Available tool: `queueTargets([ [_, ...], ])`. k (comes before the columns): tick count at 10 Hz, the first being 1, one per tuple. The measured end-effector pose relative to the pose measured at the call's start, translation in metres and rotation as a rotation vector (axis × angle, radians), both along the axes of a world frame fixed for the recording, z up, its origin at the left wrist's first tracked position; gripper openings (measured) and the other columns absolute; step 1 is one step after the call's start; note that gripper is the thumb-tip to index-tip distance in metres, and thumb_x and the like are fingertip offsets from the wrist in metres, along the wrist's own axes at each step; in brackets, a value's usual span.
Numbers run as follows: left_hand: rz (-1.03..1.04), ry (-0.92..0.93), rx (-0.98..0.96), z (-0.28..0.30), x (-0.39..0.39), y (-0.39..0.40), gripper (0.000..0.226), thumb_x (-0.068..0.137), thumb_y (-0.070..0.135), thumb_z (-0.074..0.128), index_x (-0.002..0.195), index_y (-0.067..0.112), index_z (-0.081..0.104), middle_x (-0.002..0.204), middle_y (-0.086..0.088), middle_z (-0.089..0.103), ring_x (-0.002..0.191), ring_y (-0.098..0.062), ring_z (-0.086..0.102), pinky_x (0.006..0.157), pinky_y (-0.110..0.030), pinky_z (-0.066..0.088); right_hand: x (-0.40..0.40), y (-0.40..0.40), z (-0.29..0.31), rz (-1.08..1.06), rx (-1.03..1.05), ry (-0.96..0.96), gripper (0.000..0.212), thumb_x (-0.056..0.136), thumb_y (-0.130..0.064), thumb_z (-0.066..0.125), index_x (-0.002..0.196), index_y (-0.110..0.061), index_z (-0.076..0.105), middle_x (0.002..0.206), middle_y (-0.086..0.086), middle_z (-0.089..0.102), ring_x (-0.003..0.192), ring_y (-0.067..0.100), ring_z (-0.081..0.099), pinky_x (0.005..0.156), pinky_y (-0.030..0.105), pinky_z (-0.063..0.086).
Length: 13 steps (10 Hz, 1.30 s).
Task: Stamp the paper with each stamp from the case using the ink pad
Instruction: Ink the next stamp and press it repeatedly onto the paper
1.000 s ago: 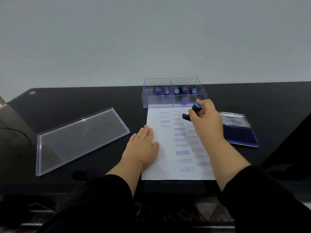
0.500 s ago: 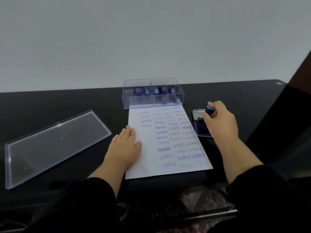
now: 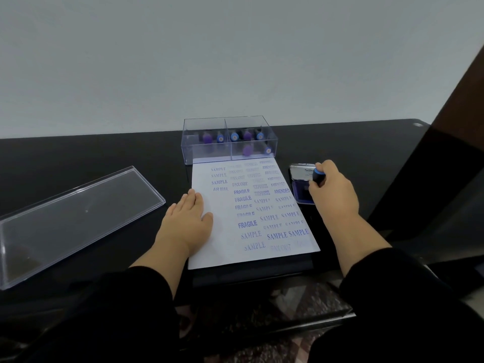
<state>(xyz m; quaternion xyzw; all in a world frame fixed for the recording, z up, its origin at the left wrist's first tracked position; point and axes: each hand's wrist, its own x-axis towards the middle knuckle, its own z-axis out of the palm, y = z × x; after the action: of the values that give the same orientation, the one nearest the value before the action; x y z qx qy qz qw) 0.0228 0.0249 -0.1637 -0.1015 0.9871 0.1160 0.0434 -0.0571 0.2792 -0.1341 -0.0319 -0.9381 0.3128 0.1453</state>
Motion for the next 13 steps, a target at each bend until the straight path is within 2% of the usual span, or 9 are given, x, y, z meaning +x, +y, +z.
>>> queueTargets([
  [4,-0.001,-0.005,0.004,0.000,0.001,0.001,0.058,0.102,0.033,0.018,0.152,0.012,-0.003,0.160,-0.002,-0.009,0.147,-0.015,-0.005,0.118,-0.031,-0.002,0.003,0.000,-0.001,0.006,0.048,-0.002,0.034,0.093,-0.014,0.053,0.124,-0.022,0.044,0.101,0.008,0.062,0.079,0.021,0.052,0.058,0.031,0.040],
  [6,0.000,-0.009,0.012,0.001,0.001,0.000,0.058,0.102,0.033,0.018,0.152,0.012,-0.003,0.159,-0.002,-0.009,0.147,-0.015,-0.005,0.118,-0.031,-0.002,0.003,0.000,-0.002,0.004,-0.010,0.012,0.031,0.093,-0.013,0.052,0.122,-0.022,0.046,0.104,0.006,0.062,0.079,0.020,0.052,0.058,0.029,0.038],
  [7,0.001,-0.013,0.009,0.001,0.001,0.000,0.058,0.102,0.033,0.018,0.152,0.012,-0.004,0.159,-0.002,-0.009,0.147,-0.015,-0.006,0.118,-0.031,-0.002,0.003,-0.001,-0.001,0.020,-0.099,0.041,0.030,0.093,-0.014,0.054,0.121,-0.022,0.047,0.106,0.004,0.062,0.082,0.019,0.056,0.061,0.030,0.043],
  [8,-0.002,-0.021,0.008,0.001,0.000,0.000,0.058,0.102,0.033,0.018,0.152,0.012,-0.005,0.159,-0.002,-0.009,0.147,-0.015,-0.006,0.118,-0.031,-0.002,0.005,-0.007,0.005,0.066,-0.143,0.070,0.030,0.093,-0.015,0.055,0.121,-0.023,0.048,0.102,0.004,0.062,0.085,0.020,0.059,0.064,0.032,0.045],
  [10,0.004,-0.008,0.003,0.000,0.002,0.002,0.058,0.102,0.032,0.018,0.152,0.012,-0.004,0.159,-0.002,-0.009,0.147,-0.014,-0.007,0.117,-0.030,-0.003,0.012,-0.029,0.010,0.185,-0.176,0.101,0.028,0.092,-0.014,0.056,0.119,-0.021,0.050,0.080,-0.001,0.060,0.072,0.017,0.057,0.062,0.033,0.048],
  [11,0.006,-0.004,0.008,0.002,0.001,0.003,0.057,0.102,0.032,0.018,0.152,0.012,-0.004,0.159,-0.002,-0.009,0.146,-0.013,-0.007,0.117,-0.030,-0.003,0.012,-0.044,0.011,0.233,-0.184,0.096,0.026,0.092,-0.014,0.057,0.117,-0.021,0.050,0.079,-0.002,0.058,0.072,0.019,0.057,0.065,0.037,0.051],
  [12,-0.001,-0.001,0.018,0.002,0.001,0.003,0.057,0.102,0.032,0.018,0.152,0.013,-0.004,0.159,-0.002,-0.010,0.146,-0.013,-0.007,0.117,-0.030,-0.004,0.013,-0.060,0.011,0.292,-0.180,0.095,0.024,0.091,-0.015,0.058,0.113,-0.020,0.051,0.082,0.002,0.060,0.076,0.021,0.059,0.067,0.036,0.050],
  [13,0.001,-0.004,0.021,0.002,0.002,0.002,0.058,0.102,0.032,0.018,0.152,0.013,-0.004,0.159,-0.002,-0.010,0.146,-0.013,-0.007,0.117,-0.029,-0.004,0.012,-0.078,0.011,0.367,-0.173,0.086,0.025,0.091,-0.015,0.060,0.114,-0.020,0.052,0.076,-0.005,0.054,0.074,0.017,0.056,0.065,0.027,0.044],
])
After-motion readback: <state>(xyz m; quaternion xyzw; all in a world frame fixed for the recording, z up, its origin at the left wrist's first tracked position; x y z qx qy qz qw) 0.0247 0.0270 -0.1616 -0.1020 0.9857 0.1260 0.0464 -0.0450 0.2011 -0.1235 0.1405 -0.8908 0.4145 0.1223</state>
